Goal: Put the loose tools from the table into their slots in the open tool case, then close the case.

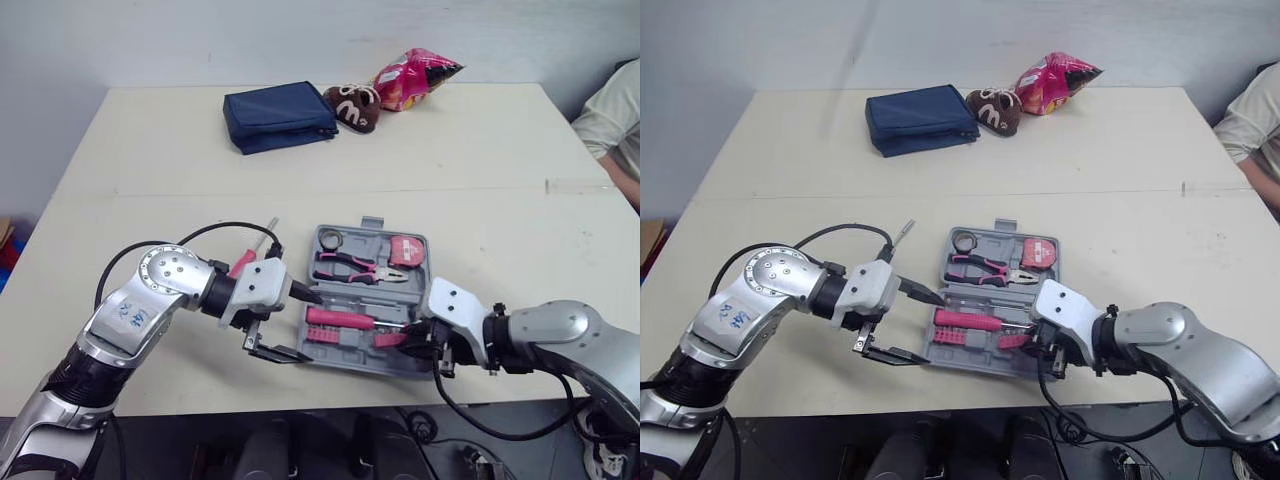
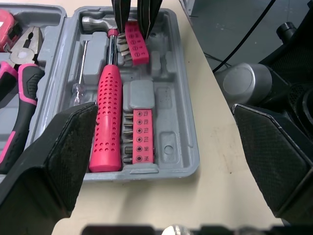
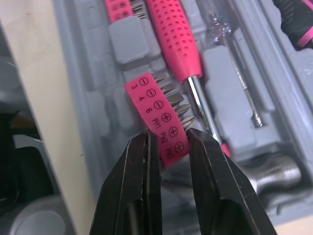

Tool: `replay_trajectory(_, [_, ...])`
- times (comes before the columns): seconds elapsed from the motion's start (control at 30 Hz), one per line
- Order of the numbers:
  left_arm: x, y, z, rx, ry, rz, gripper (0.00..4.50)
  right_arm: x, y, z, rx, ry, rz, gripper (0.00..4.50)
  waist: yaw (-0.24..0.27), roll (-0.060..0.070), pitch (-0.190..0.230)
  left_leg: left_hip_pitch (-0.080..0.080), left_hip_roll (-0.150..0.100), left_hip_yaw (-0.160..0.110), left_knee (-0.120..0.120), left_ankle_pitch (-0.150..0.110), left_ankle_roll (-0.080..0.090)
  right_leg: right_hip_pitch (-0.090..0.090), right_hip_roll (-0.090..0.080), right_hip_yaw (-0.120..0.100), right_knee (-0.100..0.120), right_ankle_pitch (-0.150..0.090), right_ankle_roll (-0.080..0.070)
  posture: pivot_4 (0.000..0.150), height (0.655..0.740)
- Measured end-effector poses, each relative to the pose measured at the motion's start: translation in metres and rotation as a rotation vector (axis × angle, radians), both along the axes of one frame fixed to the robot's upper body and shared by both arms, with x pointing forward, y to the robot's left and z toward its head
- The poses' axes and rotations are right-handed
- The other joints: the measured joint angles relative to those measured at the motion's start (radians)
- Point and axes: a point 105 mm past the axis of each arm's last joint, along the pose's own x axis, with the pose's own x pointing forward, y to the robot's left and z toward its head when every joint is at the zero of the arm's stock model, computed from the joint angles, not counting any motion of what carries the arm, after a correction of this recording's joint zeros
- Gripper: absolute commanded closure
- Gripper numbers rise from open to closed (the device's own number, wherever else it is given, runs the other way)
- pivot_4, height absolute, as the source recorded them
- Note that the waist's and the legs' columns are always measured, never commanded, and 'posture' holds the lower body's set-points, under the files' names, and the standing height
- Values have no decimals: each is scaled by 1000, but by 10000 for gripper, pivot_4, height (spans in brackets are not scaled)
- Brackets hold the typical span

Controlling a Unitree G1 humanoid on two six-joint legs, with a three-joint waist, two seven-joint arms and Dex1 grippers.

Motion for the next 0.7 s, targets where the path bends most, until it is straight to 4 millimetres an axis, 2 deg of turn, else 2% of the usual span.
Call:
replay_trajectory(0.1, [1,0,-1,0,-4,2,0,4,8,-1,-1,-5,-14,39136,0,0,0,0,0,0,0,0,0,0,0,0,0,0,0,1500,7338])
replay_trajectory(0.7, [0,-8,-5,-21,-4,3,0,-2,19,-2,-72,-36,-71,39136,-2,0,0,0,0,0,0,0,0,0,1,0,1,0,0,1500,7338])
